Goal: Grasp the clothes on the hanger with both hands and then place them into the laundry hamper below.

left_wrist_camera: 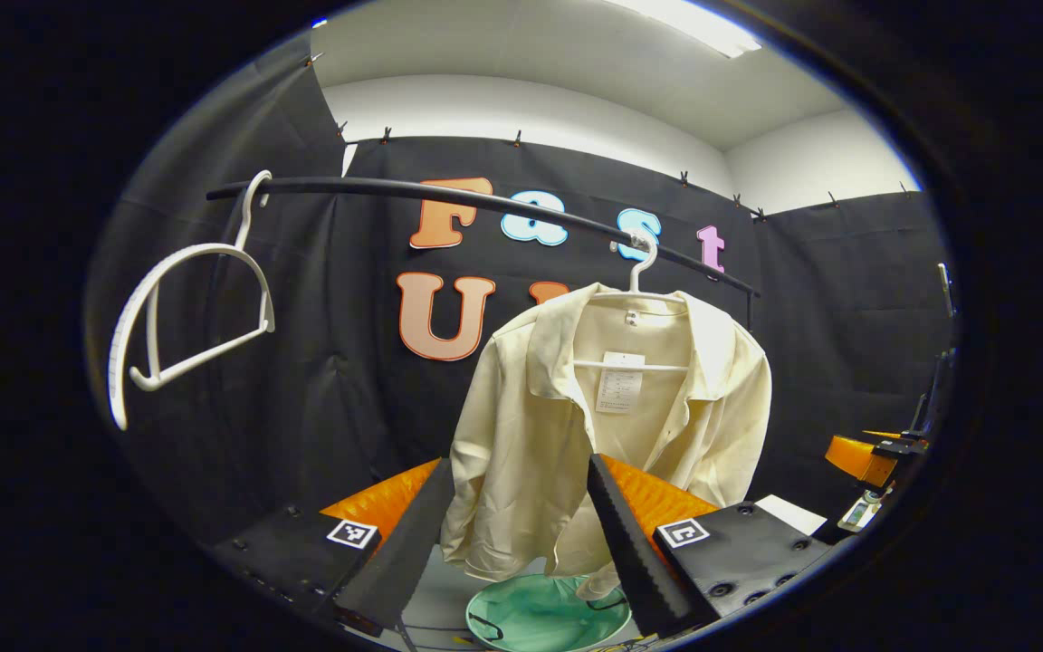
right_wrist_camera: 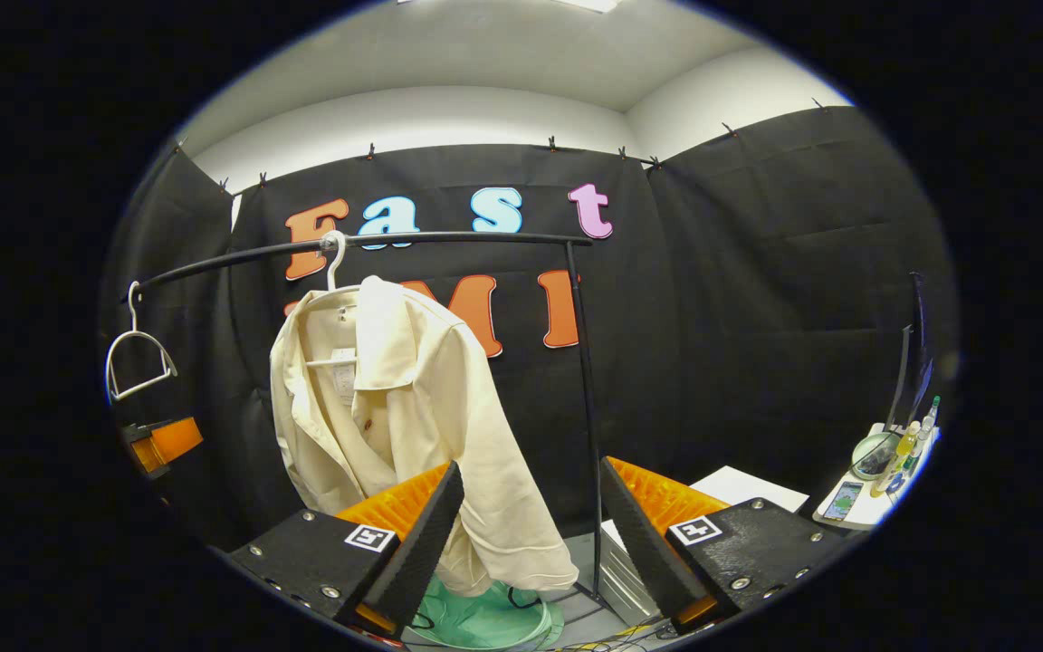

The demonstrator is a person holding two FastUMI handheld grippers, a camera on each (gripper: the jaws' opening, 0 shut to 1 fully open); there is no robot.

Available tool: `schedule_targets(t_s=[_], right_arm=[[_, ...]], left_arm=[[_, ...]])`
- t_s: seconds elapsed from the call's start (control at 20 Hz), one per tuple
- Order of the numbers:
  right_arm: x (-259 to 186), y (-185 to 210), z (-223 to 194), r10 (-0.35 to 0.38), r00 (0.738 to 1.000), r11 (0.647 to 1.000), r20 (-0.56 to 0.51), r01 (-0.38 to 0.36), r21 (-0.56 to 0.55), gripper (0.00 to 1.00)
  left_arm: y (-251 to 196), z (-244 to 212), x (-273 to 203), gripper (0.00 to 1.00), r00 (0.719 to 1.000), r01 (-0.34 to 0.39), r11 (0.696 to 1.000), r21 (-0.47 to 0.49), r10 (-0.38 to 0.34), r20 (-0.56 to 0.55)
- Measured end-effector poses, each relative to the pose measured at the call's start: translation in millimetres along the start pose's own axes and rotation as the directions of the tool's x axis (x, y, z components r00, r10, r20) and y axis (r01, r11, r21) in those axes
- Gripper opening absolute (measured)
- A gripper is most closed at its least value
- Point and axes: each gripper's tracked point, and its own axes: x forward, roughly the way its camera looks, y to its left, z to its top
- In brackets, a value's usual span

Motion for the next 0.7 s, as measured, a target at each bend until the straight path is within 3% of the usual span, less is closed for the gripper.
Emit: schedule_targets(t_s=[0.25,0.7], right_arm=[[1,43,-12,0.008,0.999,1.0,-0.031,-0.008,-0.013,0.95],[46,128,-10,0.117,0.992,0.992,-0.056,-0.119,-0.046,0.94]], left_arm=[[19,-12,10,0.96,0.999,0.03,0.999,-0.025,-0.031,-0.039],[39,-31,1,0.96,0.996,0.014,0.999,-0.04,-0.017,-0.082]])
